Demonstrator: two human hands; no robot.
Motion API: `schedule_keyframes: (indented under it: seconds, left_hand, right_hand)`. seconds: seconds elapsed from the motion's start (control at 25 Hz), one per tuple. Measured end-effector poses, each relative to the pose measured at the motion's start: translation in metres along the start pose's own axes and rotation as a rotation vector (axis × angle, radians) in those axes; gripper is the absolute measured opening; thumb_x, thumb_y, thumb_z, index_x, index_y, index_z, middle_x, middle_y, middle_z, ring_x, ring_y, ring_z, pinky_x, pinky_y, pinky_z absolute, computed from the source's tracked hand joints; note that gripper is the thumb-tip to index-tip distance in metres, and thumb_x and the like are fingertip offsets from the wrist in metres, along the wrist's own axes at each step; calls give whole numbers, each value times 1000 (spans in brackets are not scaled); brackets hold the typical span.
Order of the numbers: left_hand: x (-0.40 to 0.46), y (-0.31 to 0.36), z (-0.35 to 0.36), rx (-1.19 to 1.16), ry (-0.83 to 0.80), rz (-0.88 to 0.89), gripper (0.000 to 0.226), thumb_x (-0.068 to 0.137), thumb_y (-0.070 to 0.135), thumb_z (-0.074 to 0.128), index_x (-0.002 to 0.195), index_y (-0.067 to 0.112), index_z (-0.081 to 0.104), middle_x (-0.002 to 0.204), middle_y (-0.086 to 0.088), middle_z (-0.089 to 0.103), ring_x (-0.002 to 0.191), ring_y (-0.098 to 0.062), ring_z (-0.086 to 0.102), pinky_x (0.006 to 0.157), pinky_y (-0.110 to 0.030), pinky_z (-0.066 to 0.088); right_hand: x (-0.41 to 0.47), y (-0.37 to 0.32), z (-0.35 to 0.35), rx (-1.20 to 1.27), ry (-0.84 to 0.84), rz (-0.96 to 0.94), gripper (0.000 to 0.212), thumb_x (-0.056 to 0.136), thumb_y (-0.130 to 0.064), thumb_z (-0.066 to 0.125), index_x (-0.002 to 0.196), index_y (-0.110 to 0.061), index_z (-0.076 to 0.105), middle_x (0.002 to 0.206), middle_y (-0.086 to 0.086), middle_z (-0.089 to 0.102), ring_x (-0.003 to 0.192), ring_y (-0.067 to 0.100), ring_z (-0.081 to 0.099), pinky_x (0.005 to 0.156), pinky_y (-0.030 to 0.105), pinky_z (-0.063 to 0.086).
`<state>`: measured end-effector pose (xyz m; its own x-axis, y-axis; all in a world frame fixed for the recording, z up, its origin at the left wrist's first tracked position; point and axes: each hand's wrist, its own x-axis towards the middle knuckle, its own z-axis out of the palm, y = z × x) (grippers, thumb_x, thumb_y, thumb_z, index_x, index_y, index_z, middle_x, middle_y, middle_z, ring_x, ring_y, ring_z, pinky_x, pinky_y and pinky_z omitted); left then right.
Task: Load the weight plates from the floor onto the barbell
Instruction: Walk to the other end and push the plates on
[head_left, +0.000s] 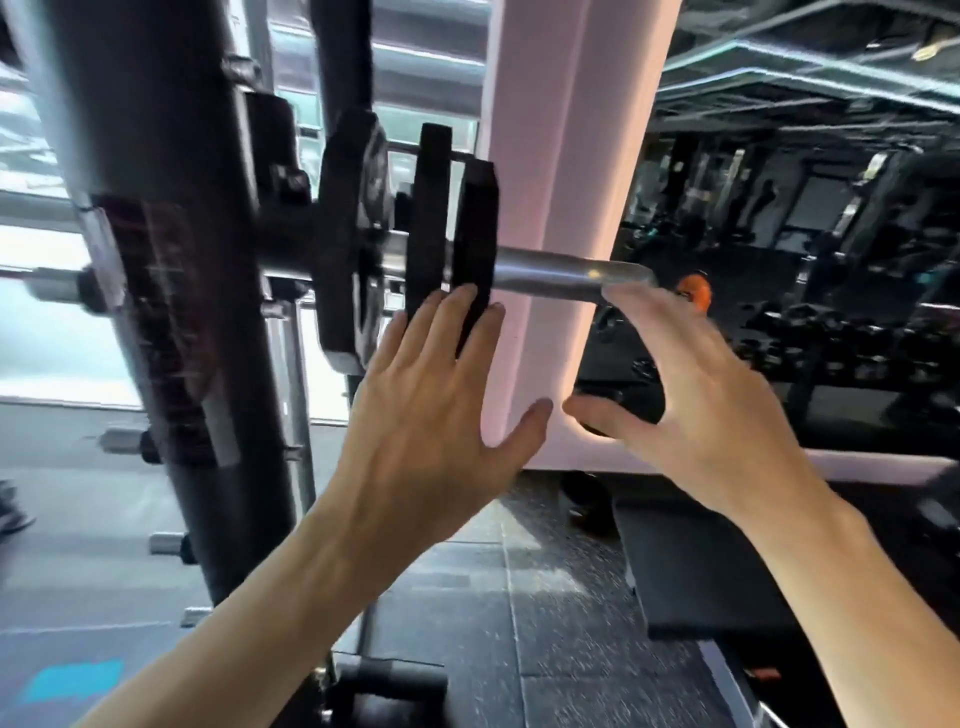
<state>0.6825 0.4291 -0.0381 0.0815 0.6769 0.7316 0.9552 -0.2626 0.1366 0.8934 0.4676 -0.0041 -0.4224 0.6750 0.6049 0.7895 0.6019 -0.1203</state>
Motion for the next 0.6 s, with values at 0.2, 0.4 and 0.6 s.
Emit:
schedule_keyframes:
  seconds: [0.2, 0.4, 0.6]
  left_hand:
    - [31, -19, -31, 45, 388, -71, 41, 91, 17, 57, 130, 3, 58, 133, -8, 58, 121, -20, 57, 104, -30, 46]
    - [91, -48, -40, 280, 374, -284, 64, 81, 24, 74, 139, 13, 50, 140, -4, 49, 121, -24, 56, 100, -41, 50]
    - [130, -63, -24, 375, 110, -479, 84, 80, 32, 75, 152, 30, 32, 141, -1, 46, 116, -28, 60, 93, -49, 53]
  right_hand:
    - [86, 8, 11, 254, 55, -250, 95, 76, -84, 51, 153, -36, 26, 158, -12, 30, 145, 6, 29, 109, 53, 41]
    - [156, 2, 18, 332, 12, -433, 105, 67, -77, 69, 154, -34, 27, 165, -6, 17, 150, 16, 21, 111, 46, 33]
    - [196, 3, 47, 359, -136, -536, 116, 55, -90, 63, 153, -45, 18, 166, -5, 7, 153, 25, 12, 112, 64, 31]
